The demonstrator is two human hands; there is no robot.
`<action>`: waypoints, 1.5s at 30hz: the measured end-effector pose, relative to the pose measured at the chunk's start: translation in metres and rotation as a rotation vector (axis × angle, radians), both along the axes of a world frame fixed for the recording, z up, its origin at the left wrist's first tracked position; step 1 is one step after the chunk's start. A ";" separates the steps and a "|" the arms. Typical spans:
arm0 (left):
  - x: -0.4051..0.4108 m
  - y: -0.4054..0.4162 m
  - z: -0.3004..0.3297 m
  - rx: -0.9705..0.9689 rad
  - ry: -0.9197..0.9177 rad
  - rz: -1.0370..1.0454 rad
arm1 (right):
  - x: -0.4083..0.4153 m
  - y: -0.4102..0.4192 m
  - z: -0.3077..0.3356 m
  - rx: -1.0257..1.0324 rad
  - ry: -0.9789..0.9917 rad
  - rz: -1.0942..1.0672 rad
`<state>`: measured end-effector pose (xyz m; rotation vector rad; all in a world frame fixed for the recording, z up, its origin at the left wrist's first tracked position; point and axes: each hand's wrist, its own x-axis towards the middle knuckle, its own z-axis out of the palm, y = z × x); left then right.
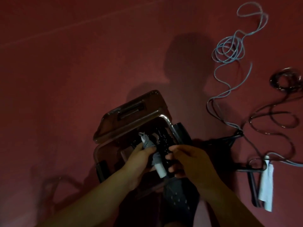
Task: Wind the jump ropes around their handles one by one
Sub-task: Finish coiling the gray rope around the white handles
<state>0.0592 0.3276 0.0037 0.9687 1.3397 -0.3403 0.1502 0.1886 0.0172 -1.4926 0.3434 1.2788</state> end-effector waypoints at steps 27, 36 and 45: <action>0.097 -0.237 -0.060 0.250 -0.251 -1.072 | -0.010 -0.252 -0.093 -0.590 -0.367 -0.654; 0.116 -0.298 -0.094 0.189 -0.218 -0.842 | 0.003 -0.264 -0.114 -0.559 -0.313 -0.577; 0.107 -0.316 -0.080 0.197 -0.186 -0.990 | 0.003 -0.268 -0.093 -0.340 -0.073 -0.794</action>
